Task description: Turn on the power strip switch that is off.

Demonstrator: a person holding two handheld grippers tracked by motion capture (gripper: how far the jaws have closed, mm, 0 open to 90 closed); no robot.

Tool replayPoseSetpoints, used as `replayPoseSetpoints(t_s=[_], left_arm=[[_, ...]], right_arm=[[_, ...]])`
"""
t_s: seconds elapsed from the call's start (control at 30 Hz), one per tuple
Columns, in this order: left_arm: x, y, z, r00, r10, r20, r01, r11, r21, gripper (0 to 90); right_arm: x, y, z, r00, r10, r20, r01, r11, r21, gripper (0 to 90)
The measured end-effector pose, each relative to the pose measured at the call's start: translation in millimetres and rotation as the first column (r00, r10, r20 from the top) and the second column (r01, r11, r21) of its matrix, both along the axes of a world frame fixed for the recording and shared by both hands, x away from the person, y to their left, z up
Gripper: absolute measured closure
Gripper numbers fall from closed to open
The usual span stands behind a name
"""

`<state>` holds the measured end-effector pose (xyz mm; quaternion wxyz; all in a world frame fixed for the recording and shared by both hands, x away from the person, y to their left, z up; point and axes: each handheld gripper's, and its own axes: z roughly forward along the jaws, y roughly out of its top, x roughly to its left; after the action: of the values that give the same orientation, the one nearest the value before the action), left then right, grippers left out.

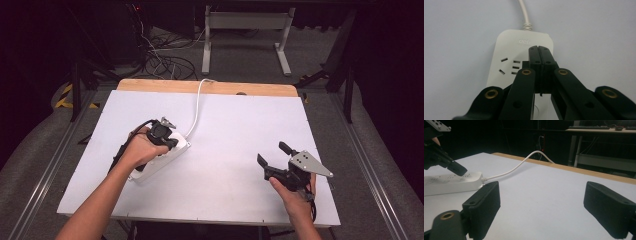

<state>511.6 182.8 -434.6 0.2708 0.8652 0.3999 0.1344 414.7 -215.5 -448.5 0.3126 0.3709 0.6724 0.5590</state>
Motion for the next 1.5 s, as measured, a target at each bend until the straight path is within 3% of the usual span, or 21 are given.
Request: replayPoseSetpoints(t_s=[0.1,0.27,0.4,0.9,1.03,1.27,1.5], left_arm=[[2.2,-0.6,-3.8,0.9996,0.008,-0.026,-0.008,0.9997,0.024,90.0],[4.1,0.3,-3.5,0.9992,0.010,-0.039,-0.010,0.9999,0.010,90.0],[2.2,-2.2,-5.3,0.9997,0.008,-0.025,-0.008,0.9996,0.028,90.0],[2.3,-4.5,-5.8,0.9992,0.019,-0.036,-0.017,0.9985,0.052,90.0],[4.5,-2.5,-5.3,0.9977,0.025,-0.062,-0.023,0.9991,0.035,90.0],[5.8,-7.7,-3.8,0.9971,0.030,-0.071,-0.024,0.9968,0.076,90.0],[7.1,-7.5,-3.2,0.9957,0.039,-0.084,-0.033,0.9968,0.072,90.0]], right_arm=[[0.7,-0.4,-0.6,1.0000,-0.002,-0.006,0.002,1.0000,0.004,14.3],[0.7,-0.4,-1.0,0.9999,-0.005,-0.009,0.005,1.0000,0.006,14.3],[0.2,-1.2,-1.0,0.9999,-0.012,-0.010,0.012,0.9999,0.006,14.3],[-2.4,-0.9,-0.3,0.9999,-0.012,-0.006,0.012,0.9999,0.004,14.4],[-2.2,0.4,-0.5,0.9999,-0.011,-0.009,0.011,0.9999,0.001,14.5],[-2.6,-0.4,-0.3,0.9999,-0.012,-0.007,0.012,0.9999,0.003,14.5],[-2.7,0.5,-0.1,0.9999,-0.011,-0.009,0.011,0.9999,-0.001,14.8]])
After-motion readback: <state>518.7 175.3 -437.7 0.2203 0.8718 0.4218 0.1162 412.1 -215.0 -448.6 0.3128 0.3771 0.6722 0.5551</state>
